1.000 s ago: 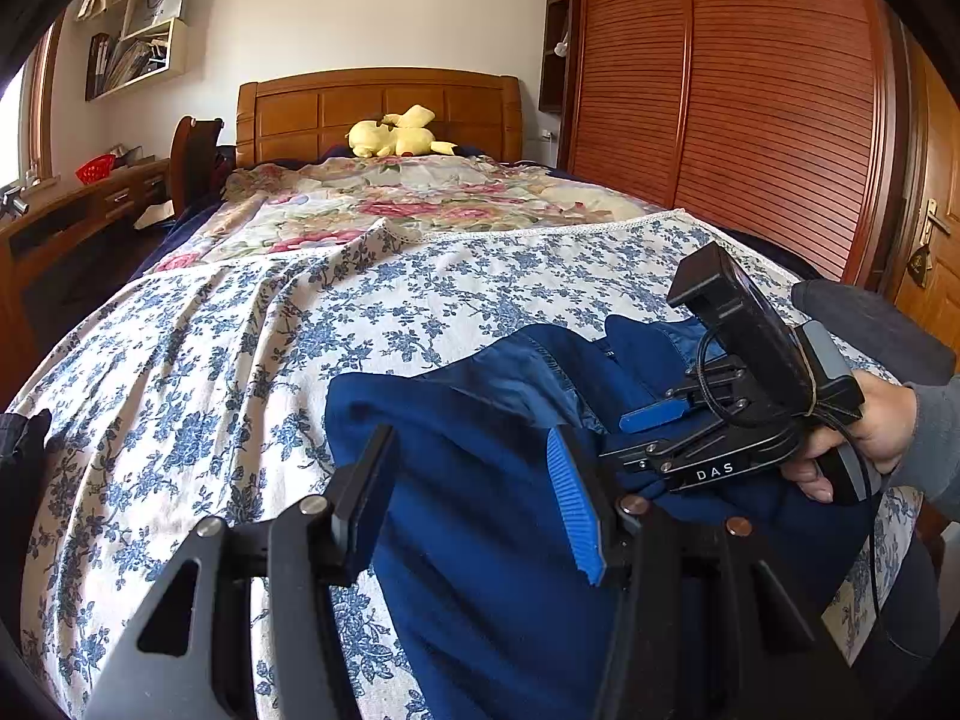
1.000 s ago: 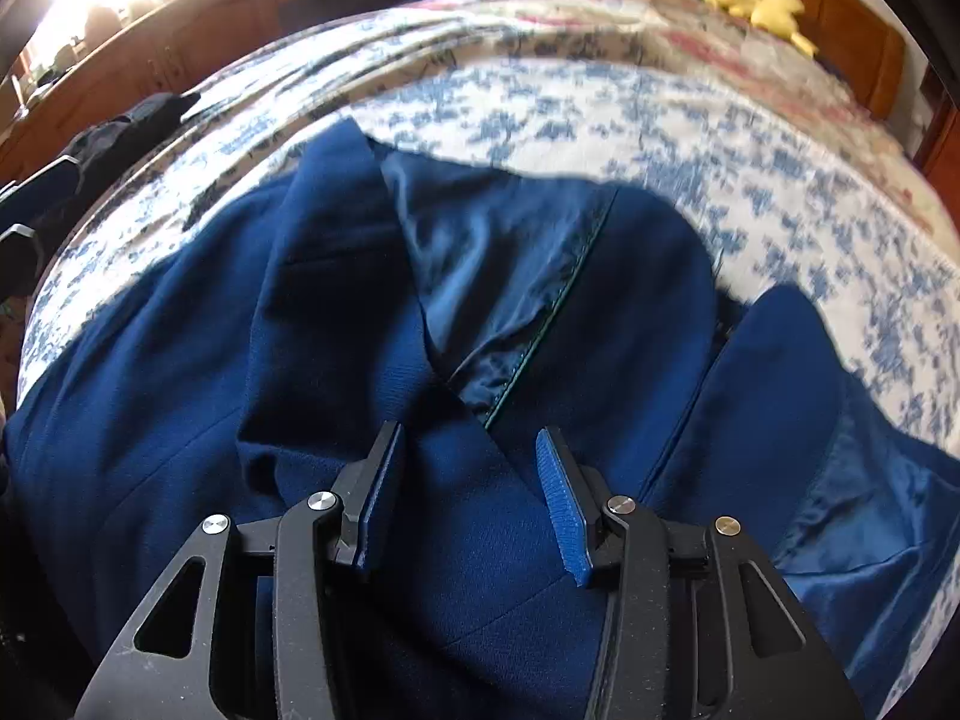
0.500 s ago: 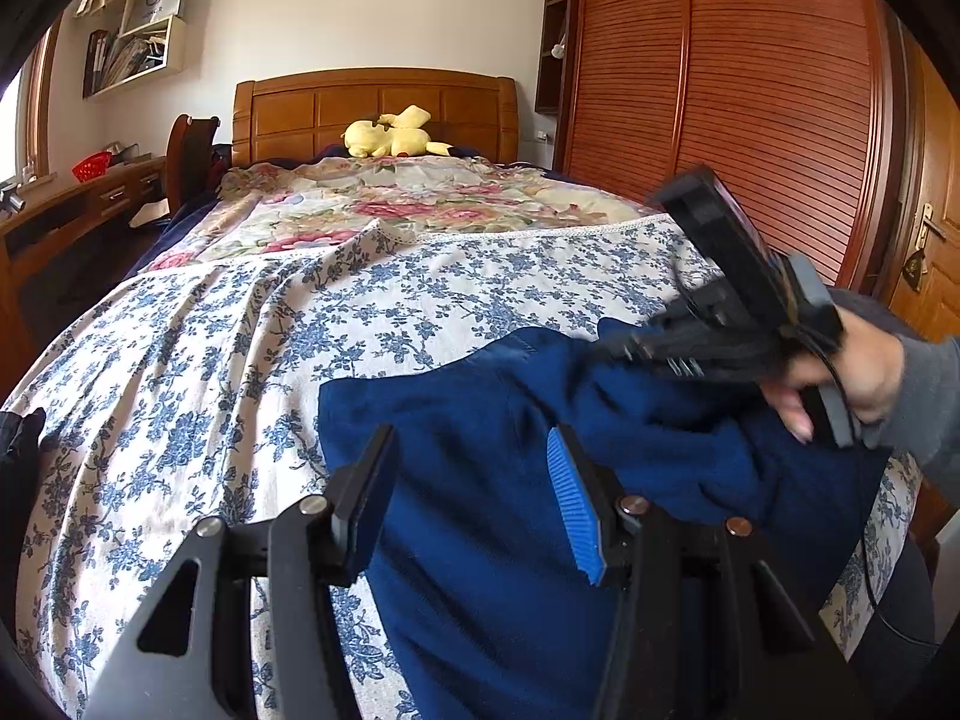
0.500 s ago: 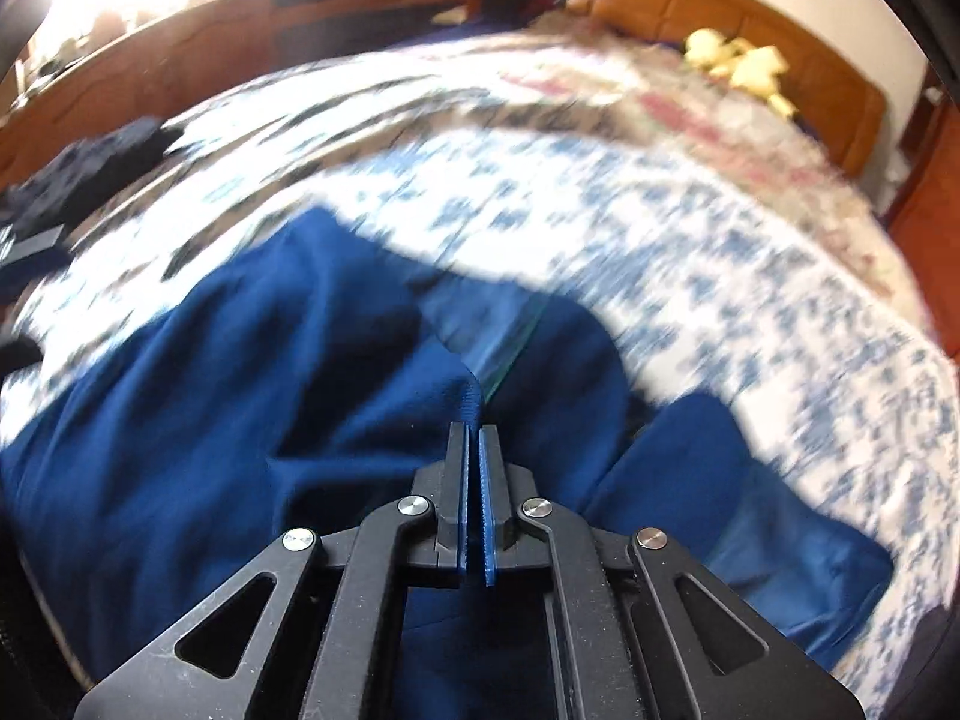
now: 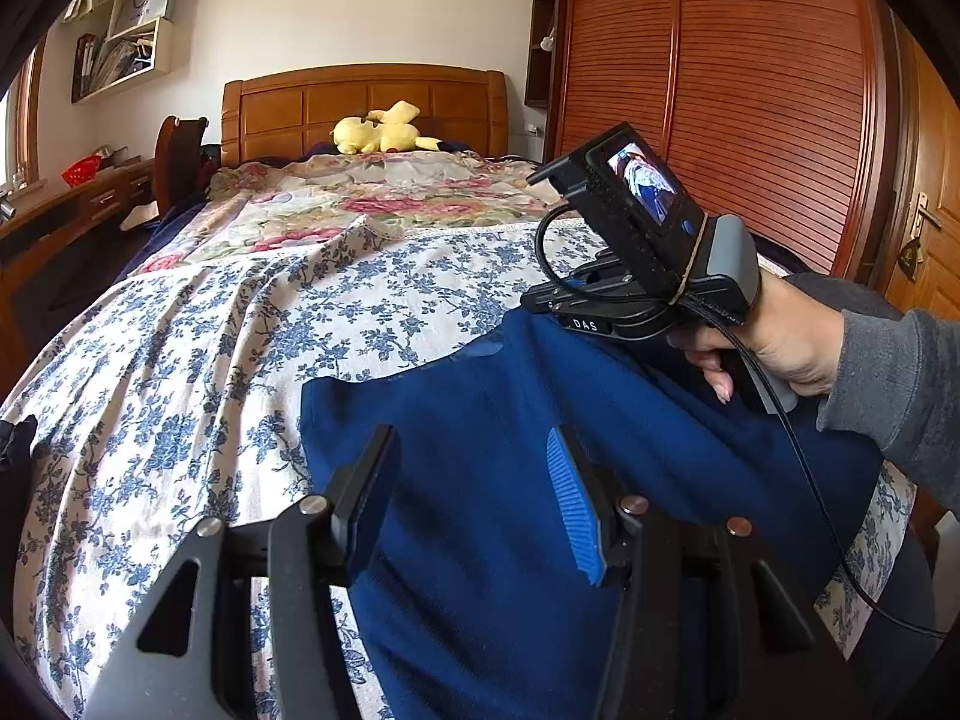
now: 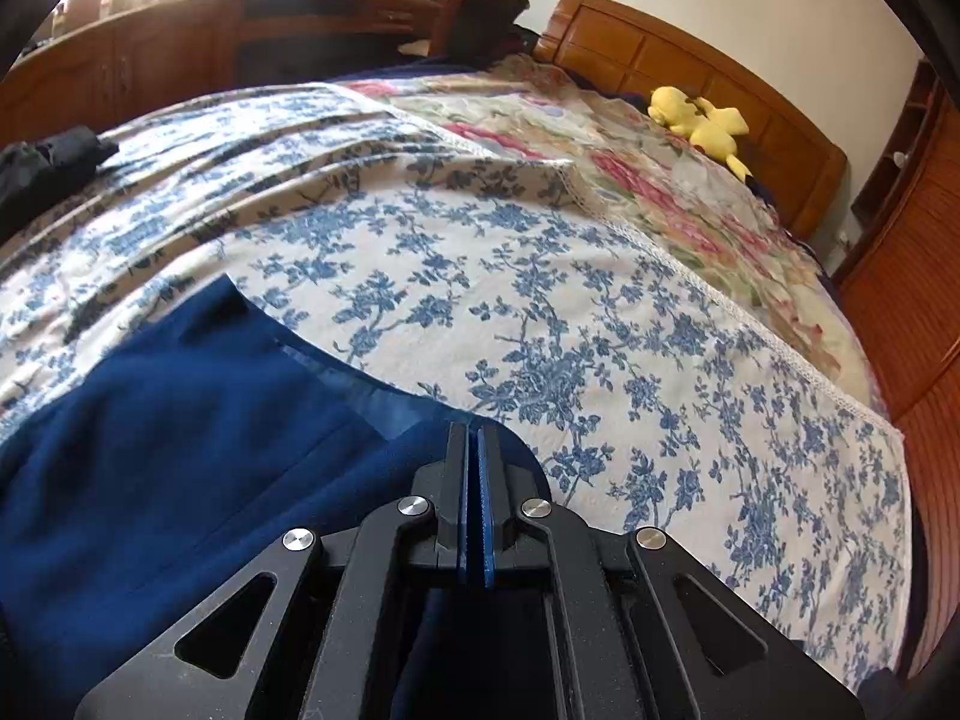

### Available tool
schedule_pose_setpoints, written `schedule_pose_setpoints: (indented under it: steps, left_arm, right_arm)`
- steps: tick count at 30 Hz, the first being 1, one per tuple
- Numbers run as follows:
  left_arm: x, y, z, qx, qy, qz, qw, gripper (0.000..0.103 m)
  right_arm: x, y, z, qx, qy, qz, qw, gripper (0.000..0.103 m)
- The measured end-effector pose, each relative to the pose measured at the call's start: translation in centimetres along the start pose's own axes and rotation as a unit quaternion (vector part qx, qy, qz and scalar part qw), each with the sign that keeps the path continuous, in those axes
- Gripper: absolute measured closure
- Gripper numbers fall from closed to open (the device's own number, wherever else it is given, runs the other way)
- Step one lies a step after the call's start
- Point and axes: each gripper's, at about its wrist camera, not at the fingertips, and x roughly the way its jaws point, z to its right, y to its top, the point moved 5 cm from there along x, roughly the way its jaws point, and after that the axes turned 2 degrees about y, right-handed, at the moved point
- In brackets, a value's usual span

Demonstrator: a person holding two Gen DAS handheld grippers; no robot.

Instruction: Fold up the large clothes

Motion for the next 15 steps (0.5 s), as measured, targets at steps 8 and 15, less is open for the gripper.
schedule_pose_setpoints:
  steps: [8,15]
  left_arm:
    - [0.5,0.5,1.7,0.006,-0.016,0.002,0.9999,0.053]
    - [1.4,0.3,3.7,0.021,-0.025,-0.006,0.9995,0.053]
  right_arm:
    - [-4.0,-0.6,3.9,0.043,-0.013,0.021,0.999,0.056]
    - [-6.1,-6.0,11.6,0.079,-0.065,-0.018,0.995,0.056]
